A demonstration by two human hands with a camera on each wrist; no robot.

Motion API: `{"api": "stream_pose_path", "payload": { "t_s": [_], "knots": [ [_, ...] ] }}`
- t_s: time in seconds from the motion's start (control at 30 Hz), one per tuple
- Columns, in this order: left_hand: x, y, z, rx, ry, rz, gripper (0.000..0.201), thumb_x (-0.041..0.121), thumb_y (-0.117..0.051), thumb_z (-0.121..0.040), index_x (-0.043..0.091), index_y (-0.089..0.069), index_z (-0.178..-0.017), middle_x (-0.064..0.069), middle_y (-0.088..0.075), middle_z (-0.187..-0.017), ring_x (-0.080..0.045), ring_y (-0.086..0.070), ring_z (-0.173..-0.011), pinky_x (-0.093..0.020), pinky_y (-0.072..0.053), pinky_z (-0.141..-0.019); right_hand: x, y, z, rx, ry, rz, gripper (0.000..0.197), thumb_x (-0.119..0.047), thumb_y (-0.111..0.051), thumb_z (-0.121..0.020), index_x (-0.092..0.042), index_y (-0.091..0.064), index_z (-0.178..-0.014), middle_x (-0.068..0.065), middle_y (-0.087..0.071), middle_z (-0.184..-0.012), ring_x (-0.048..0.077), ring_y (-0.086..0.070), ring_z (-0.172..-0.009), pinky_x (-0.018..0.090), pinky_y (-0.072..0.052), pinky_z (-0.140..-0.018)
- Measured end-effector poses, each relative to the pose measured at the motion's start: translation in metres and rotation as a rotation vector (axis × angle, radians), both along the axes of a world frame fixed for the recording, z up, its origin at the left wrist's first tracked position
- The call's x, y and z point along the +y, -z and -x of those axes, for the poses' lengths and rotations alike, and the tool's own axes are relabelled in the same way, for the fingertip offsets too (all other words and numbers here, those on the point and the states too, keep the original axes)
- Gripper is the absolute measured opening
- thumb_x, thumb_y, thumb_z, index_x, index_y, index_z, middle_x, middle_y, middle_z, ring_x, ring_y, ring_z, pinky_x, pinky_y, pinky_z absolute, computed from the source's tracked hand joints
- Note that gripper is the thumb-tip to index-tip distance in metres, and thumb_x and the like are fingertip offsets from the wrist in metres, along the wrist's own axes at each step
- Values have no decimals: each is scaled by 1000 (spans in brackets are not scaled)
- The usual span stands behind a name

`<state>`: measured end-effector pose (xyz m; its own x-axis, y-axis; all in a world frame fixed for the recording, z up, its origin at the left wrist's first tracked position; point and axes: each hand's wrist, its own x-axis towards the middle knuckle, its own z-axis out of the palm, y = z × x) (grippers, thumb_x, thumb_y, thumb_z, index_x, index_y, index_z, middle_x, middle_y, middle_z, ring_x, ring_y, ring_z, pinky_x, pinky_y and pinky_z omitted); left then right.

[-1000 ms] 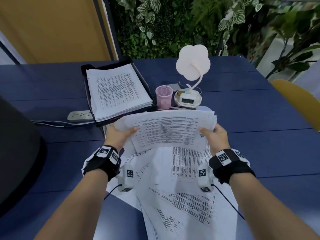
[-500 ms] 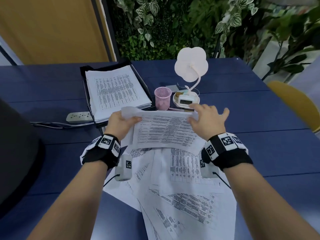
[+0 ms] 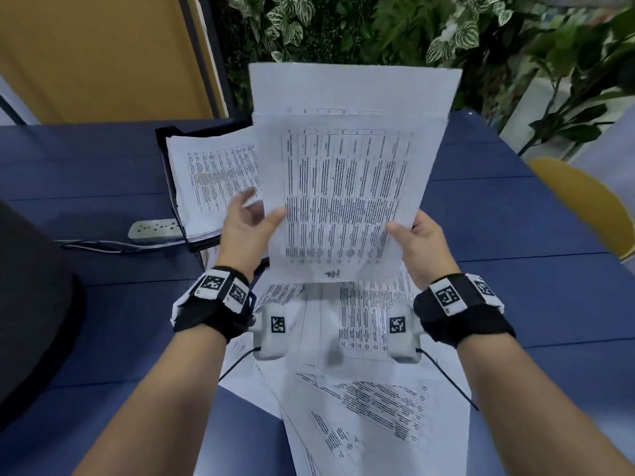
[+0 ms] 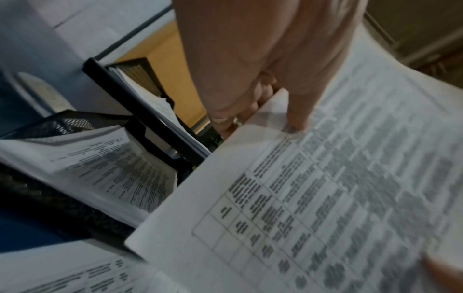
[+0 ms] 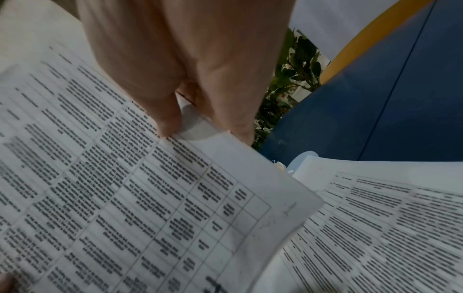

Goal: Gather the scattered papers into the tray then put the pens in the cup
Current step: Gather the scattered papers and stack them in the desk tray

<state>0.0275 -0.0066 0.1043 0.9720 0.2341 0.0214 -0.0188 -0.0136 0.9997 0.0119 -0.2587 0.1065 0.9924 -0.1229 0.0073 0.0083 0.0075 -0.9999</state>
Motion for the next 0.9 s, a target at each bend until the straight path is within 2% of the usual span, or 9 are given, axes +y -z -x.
{"api": "stream_pose_path", "payload": {
  "t_s": [0.07, 0.13, 0.27, 0.37, 0.5, 0.57, 0.67, 0.8, 0.9],
  "knots": [
    [-9, 4, 2, -24, 33, -48, 31, 16, -71, -83, 12, -56, -110, -3, -67, -103, -12, -64, -93, -42, -50, -96, 3, 7, 0, 11, 28, 3, 33, 1, -52, -92, -29, -65, -89, -4, -69, -99, 22, -62, -100, 49, -47, -98],
    [-15, 13, 6, -41, 4, -97, 16, 12, -67, -85, 8, -59, -99, 1, -68, -90, -13, -63, -79, -44, -54, -86, 5, 14, 3, 15, 65, 18, 35, 2, -52, -91, -30, -65, -89, -6, -69, -98, 21, -62, -101, 47, -47, -98],
    [-23, 38, 19, 68, 67, -143, 30, 10, -64, -88, 8, -58, -117, 2, -68, -104, -10, -66, -94, -22, -55, -79, 3, 46, 10, 119, 80, 103, 29, -2, -53, -89, -27, -64, -97, -2, -69, -106, 21, -64, -104, 49, -49, -96],
    [-29, 46, 25, 167, 123, -170, 23, 11, -62, -90, 9, -55, -112, 0, -66, -97, -15, -63, -89, -12, -48, -70, 2, 61, 16, 197, 62, 140, 30, -4, -50, -92, -20, -60, -115, 1, -67, -115, 19, -62, -108, 43, -49, -96],
    [-29, 39, 25, 176, 150, -185, 16, 18, -58, -93, 17, -56, -109, 5, -63, -95, -2, -59, -82, -12, -47, -71, 2, 65, 16, 218, 74, 150, 32, -4, -50, -93, -11, -57, -124, 2, -65, -117, 19, -60, -108, 33, -48, -89],
    [-28, 34, 24, 189, 136, -142, 19, 20, -57, -94, 18, -53, -112, 9, -61, -99, -1, -58, -89, -11, -44, -76, 3, 66, 14, 248, 73, 150, 27, -7, -54, -92, -12, -61, -118, 2, -67, -113, 19, -62, -105, 33, -50, -89],
    [-22, 27, 16, 198, 99, -38, 38, 26, -59, -92, 12, -51, -127, 4, -60, -120, -7, -56, -107, -23, -40, -92, 4, 66, 15, 339, 38, 154, 24, -10, -55, -93, -11, -60, -117, 3, -66, -110, 19, -60, -100, 25, -46, -77],
    [-14, 17, 7, 175, 20, 38, 61, 30, -64, -88, 8, -39, -139, -7, -49, -140, -19, -47, -128, -40, -34, -110, 13, 64, 16, 407, -10, 136, 19, -15, -51, -96, -12, -56, -115, 7, -64, -110, 26, -63, -93, 40, -53, -82],
    [-3, 12, 0, 140, -47, -1, 71, 35, -69, -82, 13, -33, -139, -3, -48, -139, -18, -47, -127, -44, -37, -109, 25, 57, 10, 353, -15, 129, 16, -12, -49, -97, -12, -56, -112, 12, -67, -103, 26, -63, -73, 39, -55, -63]
  ]
}}
